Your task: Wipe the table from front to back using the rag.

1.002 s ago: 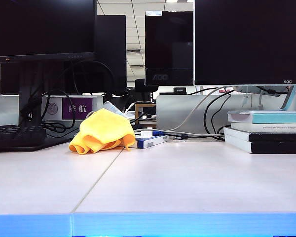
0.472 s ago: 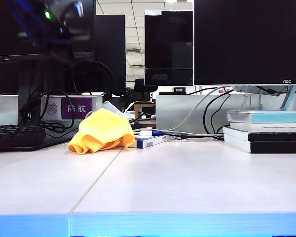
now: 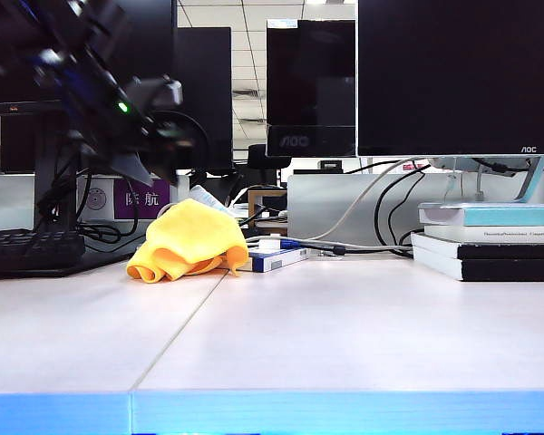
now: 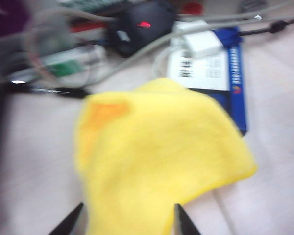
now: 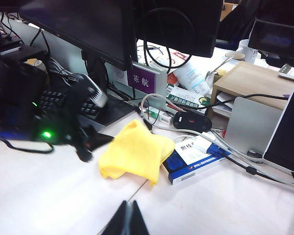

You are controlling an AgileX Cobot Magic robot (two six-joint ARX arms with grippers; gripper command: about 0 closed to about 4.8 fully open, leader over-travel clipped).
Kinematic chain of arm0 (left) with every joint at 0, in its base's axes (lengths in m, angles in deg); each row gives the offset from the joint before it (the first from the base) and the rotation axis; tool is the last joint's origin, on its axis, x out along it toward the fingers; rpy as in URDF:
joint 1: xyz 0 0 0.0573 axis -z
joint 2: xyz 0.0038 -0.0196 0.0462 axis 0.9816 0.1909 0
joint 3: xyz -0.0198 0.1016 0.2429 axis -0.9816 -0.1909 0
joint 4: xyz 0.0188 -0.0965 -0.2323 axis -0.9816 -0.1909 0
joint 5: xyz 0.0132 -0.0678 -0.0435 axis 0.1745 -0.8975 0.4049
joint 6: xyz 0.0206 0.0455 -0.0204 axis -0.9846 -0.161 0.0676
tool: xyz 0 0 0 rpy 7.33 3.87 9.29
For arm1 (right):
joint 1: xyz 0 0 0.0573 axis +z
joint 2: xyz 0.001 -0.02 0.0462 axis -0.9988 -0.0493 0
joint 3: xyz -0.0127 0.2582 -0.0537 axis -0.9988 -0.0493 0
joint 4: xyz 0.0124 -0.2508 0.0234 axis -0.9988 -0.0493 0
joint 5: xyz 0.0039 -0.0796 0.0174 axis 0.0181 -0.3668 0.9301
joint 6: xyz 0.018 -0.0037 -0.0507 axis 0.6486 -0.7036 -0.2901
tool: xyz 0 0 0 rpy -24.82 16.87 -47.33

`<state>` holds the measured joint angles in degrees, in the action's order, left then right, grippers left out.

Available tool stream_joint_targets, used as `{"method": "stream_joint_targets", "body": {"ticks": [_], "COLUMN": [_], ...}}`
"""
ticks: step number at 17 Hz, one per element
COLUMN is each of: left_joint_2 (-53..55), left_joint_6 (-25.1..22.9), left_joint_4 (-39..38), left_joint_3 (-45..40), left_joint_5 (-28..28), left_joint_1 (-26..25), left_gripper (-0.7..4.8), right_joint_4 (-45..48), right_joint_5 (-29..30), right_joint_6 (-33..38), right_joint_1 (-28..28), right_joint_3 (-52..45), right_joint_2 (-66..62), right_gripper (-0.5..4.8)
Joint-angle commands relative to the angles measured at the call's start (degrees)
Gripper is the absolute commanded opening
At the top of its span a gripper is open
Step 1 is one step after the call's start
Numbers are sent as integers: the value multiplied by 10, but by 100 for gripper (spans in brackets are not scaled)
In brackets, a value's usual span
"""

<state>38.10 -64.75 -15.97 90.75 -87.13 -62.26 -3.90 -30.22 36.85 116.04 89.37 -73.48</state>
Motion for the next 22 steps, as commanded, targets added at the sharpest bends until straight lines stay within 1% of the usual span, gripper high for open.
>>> {"method": "stream_joint_targets", "body": {"ticks": [1,2,4,5,6,7,8,9,11,12,13,15,16,17,18,19,20,21,22], "left_joint_2": [42,58,97,141,169,202,216,232,268,295,310,326,348,358,364,365,367,367,367], "left_joint_6": [57,69,71,71,71,68,67,67,67,67,67,67,67,68,67,67,67,66,63], "left_joint_4": [93,114,177,215,212,188,180,173,157,150,153,157,158,169,177,182,190,186,174], "left_joint_3": [2,2,3,20,53,105,128,153,207,238,247,247,250,250,251,251,252,252,252], "left_joint_5": [-1,-1,3,17,17,18,26,39,42,42,43,44,43,43,44,48,54,55,54], "left_joint_1": [4,4,4,4,4,4,4,4,4,8,8,9,9,9,9,9,9,9,9], "left_gripper": [238,239,248,291,381,382,381,369,360,247,205,204,147,101,76,68,6,-7,-7], "right_joint_4": [10,10,8,3,3,2,2,1,2,1,2,1,2,2,1,1,1,2,1], "right_joint_5": [2,2,2,2,2,2,2,2,2,2,2,2,2,2,2,2,2,2,2], "right_joint_6": [1,1,1,1,1,1,1,1,1,1,1,1,1,1,1,1,1,1,1], "right_joint_1": [0,0,0,0,0,0,0,0,0,0,0,0,0,0,0,0,0,0,0], "right_joint_3": [3,3,3,3,3,3,3,3,3,3,3,3,3,3,3,3,3,3,3], "right_joint_2": [-1,-1,-1,-1,-1,-1,-1,-1,-1,-1,-1,-2,-5,-7,-9,-11,-12,-12,-12], "right_gripper": [-1,-1,-1,-1,-1,-1,-1,-1,-1,-1,-1,-1,-1,-1,-1,-1,-1,-1,-1]}}
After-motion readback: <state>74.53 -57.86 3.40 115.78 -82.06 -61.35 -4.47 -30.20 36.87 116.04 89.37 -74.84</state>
